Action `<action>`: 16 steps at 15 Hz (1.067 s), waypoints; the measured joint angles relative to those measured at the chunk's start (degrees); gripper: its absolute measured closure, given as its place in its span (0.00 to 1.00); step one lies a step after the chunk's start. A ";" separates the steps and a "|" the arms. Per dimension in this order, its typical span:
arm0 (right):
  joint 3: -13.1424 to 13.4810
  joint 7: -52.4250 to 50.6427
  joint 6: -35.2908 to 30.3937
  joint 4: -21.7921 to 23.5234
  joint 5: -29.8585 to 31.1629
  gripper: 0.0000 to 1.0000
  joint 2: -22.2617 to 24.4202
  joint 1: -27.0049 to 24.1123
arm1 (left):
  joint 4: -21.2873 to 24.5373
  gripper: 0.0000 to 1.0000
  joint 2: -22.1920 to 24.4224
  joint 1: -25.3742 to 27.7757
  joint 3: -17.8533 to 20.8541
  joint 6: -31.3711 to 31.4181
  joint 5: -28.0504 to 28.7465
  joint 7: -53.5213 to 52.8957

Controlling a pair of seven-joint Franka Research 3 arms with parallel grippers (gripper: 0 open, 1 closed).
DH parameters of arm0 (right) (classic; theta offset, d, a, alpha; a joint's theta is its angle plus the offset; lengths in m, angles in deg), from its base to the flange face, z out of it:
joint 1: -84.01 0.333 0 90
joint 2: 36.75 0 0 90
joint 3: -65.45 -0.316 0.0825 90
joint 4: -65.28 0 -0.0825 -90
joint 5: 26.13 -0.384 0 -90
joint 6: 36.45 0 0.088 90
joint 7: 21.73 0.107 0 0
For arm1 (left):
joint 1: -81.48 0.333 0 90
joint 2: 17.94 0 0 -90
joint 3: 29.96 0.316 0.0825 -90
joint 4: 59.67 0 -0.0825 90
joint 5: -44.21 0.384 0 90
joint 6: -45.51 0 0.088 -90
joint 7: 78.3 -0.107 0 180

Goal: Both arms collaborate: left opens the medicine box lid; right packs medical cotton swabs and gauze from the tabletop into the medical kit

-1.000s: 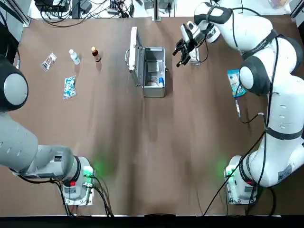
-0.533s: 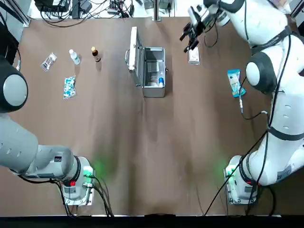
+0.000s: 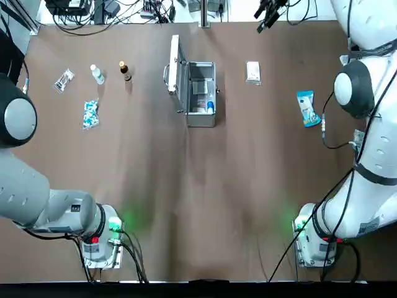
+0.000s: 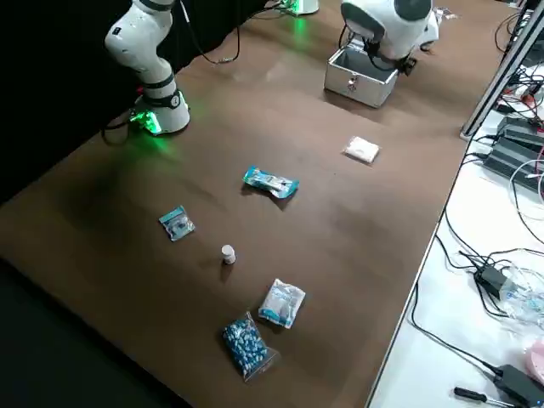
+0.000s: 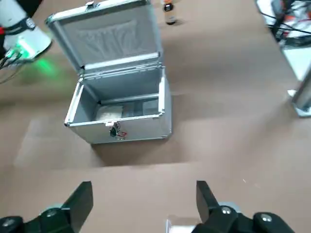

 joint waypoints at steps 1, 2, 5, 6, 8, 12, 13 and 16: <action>0.03 2.57 -0.09 -0.25 0.75 0.06 0.86 -0.35 | -0.01 0.00 0.01 0.08 0.02 0.09 0.00 0.02; 0.09 5.01 -0.13 -0.30 1.46 0.06 1.64 -0.62 | -0.03 0.00 0.01 0.16 0.04 0.18 0.00 0.02; 0.90 13.46 -0.15 -0.37 5.08 0.05 3.42 -0.88 | -0.04 0.00 0.02 0.23 0.05 0.30 0.00 0.02; 1.07 16.46 -0.15 -0.46 7.36 0.05 4.03 -0.90 | -0.04 0.00 0.02 0.23 0.05 0.32 0.00 0.03; 1.09 24.36 -0.72 -1.21 13.78 0.04 6.15 -0.82 | -0.05 0.00 0.16 0.24 0.06 0.34 0.00 0.04; 1.11 37.90 -1.28 -1.42 18.90 0.02 8.87 -0.81 | -0.05 0.00 0.95 -1.14 0.58 0.33 0.00 0.08; 1.14 41.28 -1.39 -1.43 19.46 0.02 9.59 -0.83 | -0.03 0.00 1.06 -1.77 0.92 0.33 0.00 0.22; 1.90 49.33 -4.61 -1.44 20.19 0.02 11.02 -0.90 | 0.00 0.00 1.12 -2.08 1.34 0.33 0.00 0.44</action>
